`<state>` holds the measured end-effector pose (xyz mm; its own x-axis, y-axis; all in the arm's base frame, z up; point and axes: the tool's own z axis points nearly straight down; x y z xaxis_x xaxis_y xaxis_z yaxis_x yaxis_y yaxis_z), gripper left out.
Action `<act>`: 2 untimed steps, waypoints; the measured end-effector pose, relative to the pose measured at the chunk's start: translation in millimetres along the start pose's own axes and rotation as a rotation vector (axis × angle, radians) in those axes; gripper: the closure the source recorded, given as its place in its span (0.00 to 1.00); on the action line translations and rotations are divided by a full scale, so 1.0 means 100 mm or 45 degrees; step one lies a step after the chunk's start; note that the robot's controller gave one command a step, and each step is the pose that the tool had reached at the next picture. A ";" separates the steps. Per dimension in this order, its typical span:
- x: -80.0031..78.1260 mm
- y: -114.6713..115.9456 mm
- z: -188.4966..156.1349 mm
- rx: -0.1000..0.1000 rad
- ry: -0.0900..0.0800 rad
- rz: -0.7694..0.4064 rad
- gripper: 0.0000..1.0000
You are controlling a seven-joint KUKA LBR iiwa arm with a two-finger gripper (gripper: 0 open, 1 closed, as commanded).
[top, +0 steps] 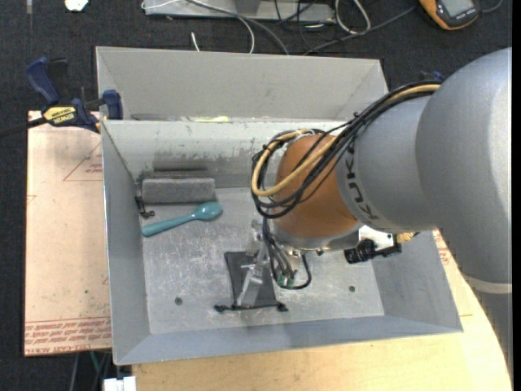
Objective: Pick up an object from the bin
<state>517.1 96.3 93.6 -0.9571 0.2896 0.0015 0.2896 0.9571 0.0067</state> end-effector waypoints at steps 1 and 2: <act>0.15 0.01 -0.30 0.001 0.001 0.193 0.00; 0.10 0.01 -0.33 0.001 0.000 0.061 0.00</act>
Offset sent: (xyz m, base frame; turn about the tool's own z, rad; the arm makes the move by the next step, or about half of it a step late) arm 0.0031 0.0000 0.0350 -0.1332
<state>508.3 100.0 126.8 -0.9422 0.3351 0.0014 0.3351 0.9422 0.0059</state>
